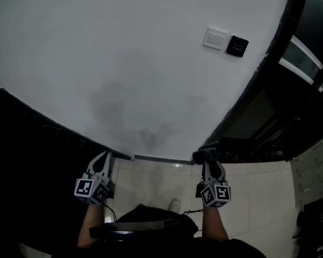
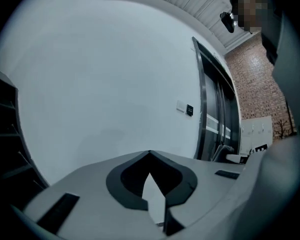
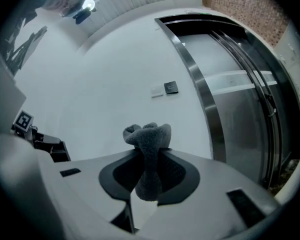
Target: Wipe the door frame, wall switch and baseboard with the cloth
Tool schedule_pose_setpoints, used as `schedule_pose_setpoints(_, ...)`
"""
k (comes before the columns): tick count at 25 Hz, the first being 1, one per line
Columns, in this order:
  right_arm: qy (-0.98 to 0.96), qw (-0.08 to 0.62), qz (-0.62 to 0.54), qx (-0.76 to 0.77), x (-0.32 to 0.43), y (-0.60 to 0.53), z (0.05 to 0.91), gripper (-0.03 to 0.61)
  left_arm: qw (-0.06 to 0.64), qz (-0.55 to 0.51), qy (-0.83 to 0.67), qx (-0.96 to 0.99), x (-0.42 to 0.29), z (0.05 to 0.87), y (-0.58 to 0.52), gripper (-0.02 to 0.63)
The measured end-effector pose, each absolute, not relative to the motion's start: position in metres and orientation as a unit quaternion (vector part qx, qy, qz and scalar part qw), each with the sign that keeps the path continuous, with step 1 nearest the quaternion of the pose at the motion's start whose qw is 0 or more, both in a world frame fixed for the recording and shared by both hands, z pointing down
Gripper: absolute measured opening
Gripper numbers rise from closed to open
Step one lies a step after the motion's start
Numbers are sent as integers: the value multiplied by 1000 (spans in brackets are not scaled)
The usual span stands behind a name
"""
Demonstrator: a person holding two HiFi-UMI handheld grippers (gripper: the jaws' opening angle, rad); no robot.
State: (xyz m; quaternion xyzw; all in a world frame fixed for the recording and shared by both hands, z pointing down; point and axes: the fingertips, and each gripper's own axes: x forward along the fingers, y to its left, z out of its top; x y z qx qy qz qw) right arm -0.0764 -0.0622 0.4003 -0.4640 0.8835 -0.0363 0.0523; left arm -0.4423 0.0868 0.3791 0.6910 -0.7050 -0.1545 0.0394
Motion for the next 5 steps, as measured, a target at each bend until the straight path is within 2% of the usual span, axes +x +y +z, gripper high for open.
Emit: schedule_pose_setpoints(5, 883, 67, -54, -462, -90, -70, 397, 74, 37, -154, -716, 680, -446, 384, 82, 2)
